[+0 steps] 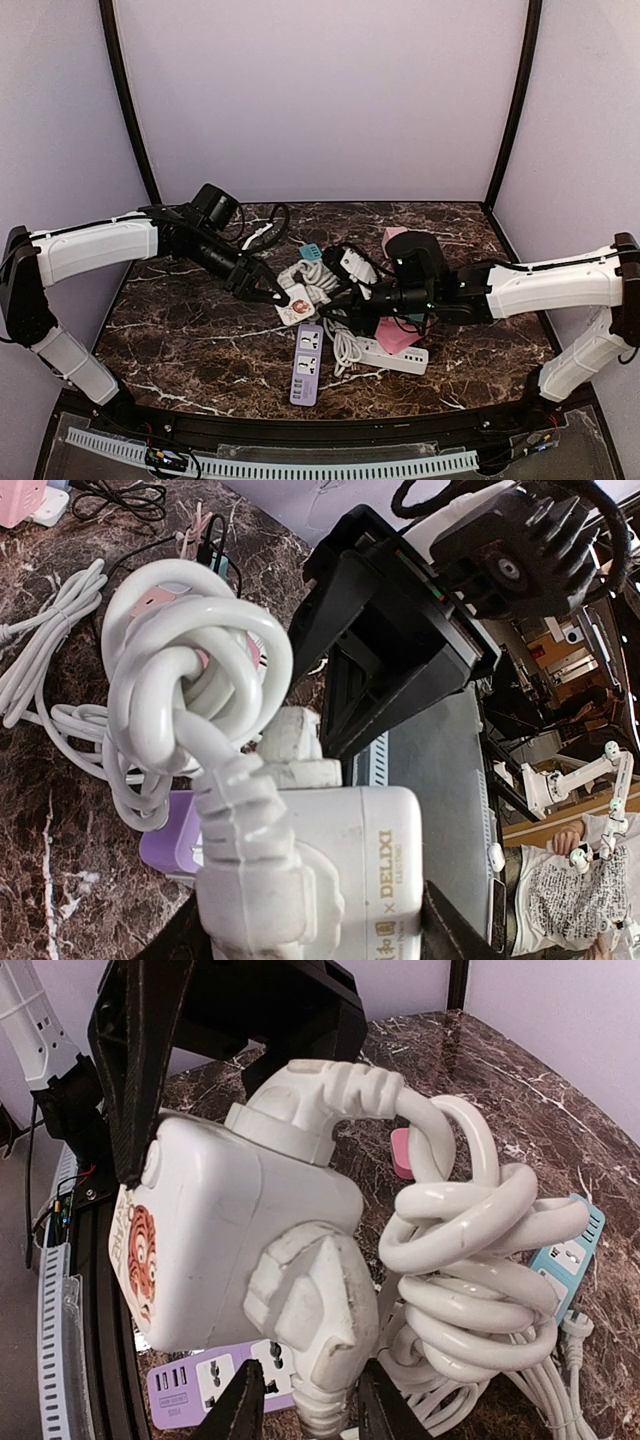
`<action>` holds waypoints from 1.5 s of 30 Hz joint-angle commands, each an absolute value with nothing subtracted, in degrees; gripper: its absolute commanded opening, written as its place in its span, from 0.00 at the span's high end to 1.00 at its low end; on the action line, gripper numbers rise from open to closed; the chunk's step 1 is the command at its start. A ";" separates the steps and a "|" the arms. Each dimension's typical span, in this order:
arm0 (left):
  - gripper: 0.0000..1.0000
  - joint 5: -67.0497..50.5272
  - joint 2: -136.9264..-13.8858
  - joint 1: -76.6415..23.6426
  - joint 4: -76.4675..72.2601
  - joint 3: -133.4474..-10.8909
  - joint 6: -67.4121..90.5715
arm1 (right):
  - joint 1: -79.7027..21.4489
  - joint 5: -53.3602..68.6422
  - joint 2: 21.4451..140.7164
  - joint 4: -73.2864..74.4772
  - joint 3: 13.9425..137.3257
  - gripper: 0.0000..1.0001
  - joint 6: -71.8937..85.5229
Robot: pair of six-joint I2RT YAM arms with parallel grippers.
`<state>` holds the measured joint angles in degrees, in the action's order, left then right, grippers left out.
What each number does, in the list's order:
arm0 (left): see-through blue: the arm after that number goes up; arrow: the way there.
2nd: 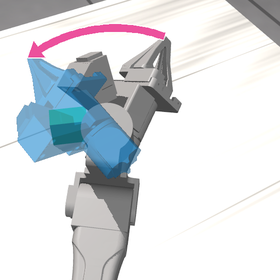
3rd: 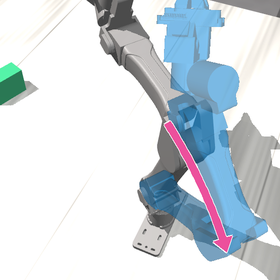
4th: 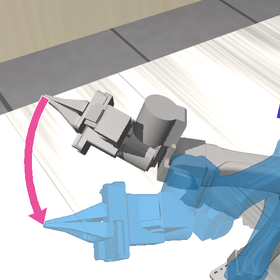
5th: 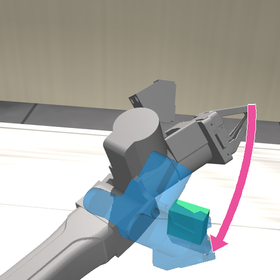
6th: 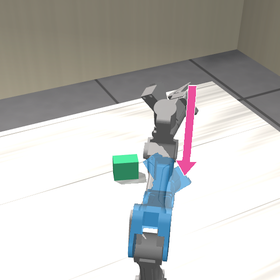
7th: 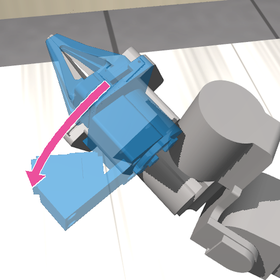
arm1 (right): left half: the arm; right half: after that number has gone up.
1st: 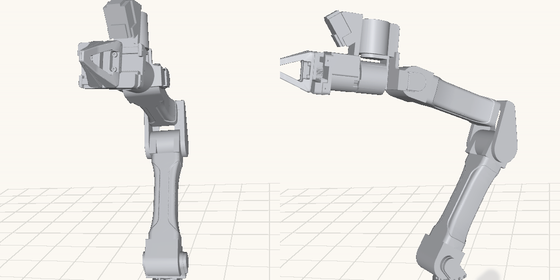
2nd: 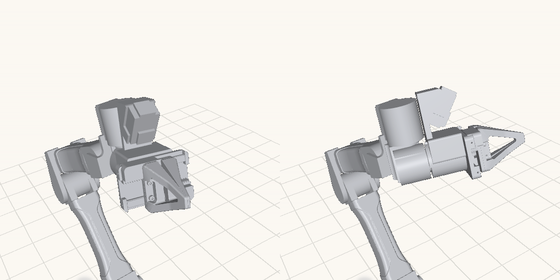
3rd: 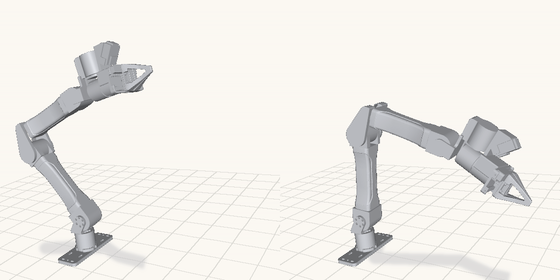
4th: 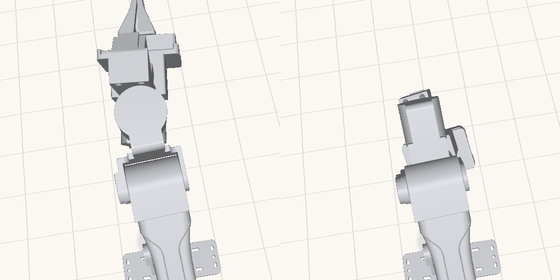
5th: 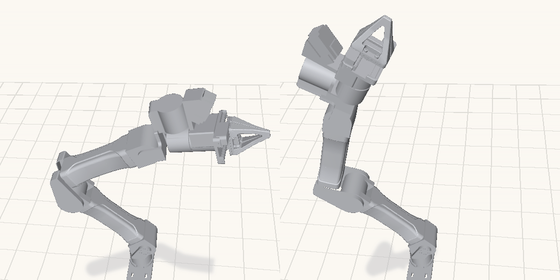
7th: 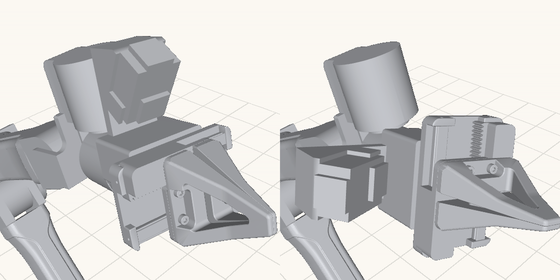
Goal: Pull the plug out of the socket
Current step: Remove the plug from the socket.
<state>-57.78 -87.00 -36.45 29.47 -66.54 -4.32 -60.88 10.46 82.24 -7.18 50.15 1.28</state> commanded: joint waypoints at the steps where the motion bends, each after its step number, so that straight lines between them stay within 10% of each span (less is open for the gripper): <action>1: 0.99 -64.48 -85.08 -37.05 26.92 -66.89 -5.23 | -61.70 9.01 83.02 -8.04 51.33 0.70 3.04; 18: 0.99 -64.64 -85.64 -37.04 26.81 -66.73 -5.11 | -62.40 4.86 81.56 -7.12 51.82 1.00 3.60; 45: 0.99 -65.01 -86.96 -37.08 28.18 -66.97 -5.84 | -59.43 5.76 75.98 -2.50 51.12 1.00 4.24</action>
